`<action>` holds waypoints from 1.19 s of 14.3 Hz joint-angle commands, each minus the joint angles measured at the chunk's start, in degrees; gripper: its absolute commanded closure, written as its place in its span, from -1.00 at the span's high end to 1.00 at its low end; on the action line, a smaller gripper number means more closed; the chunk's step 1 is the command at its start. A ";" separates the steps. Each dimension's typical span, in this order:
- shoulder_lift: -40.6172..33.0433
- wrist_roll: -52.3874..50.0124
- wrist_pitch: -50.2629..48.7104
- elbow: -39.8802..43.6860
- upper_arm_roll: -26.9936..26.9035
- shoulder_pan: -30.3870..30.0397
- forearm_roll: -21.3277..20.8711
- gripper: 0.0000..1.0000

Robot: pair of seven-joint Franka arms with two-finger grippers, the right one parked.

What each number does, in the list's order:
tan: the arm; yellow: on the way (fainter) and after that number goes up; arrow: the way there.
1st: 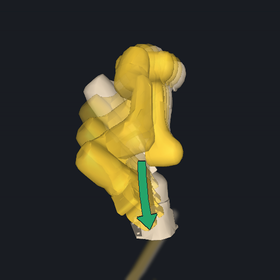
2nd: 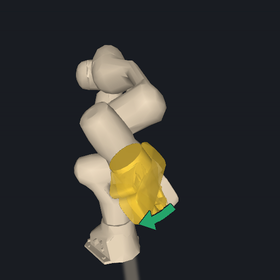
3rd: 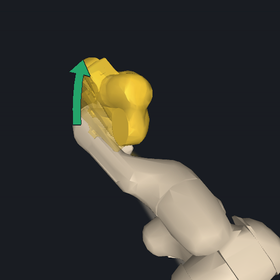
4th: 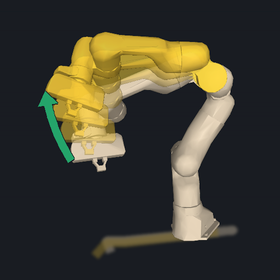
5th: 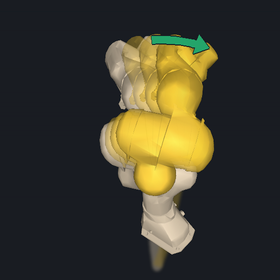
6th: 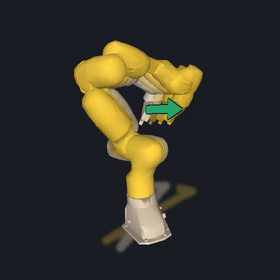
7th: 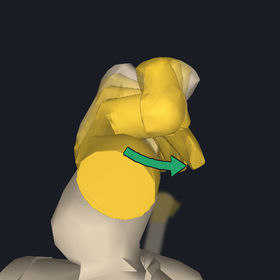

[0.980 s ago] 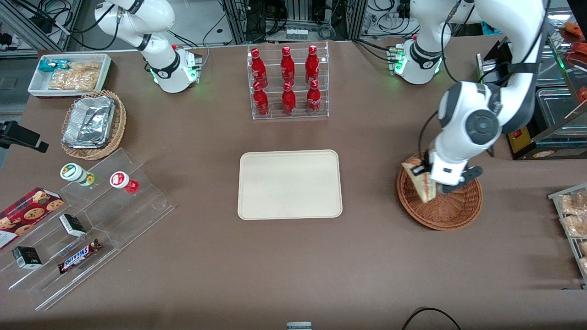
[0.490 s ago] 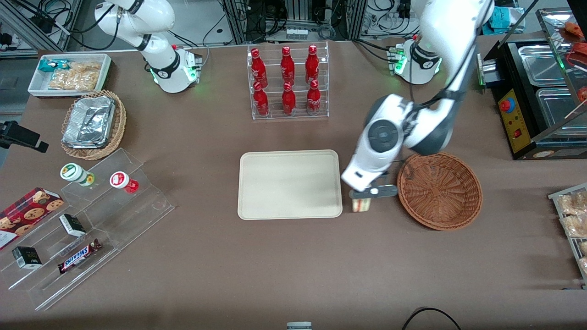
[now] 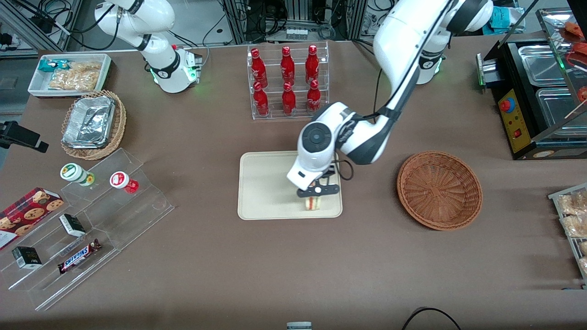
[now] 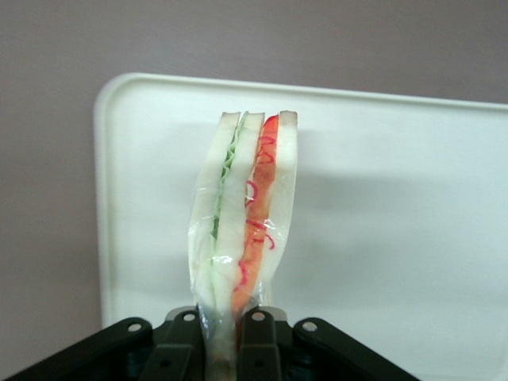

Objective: Place sandwich from basket to tray
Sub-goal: 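Lift the sandwich and carry it over the cream tray, then lower the sandwich onto the tray and open the left gripper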

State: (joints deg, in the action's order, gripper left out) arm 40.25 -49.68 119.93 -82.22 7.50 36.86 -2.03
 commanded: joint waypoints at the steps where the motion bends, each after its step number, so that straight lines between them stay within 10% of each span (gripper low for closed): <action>1: 5.35 -4.19 -1.19 7.50 -0.55 2.95 0.45 -1.00; 7: 9.14 -5.34 0.92 10.32 2.00 3.13 0.62 -0.91; 8: 9.40 -5.60 0.92 10.32 2.00 3.22 0.62 -0.66; 10: 8.88 -7.18 1.01 9.80 2.08 3.22 0.45 0.99; 17: -0.60 -6.47 -8.72 8.74 0.69 2.96 -2.71 1.00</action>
State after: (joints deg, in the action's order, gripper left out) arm 44.90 -55.53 116.27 -71.70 9.33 39.75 -3.30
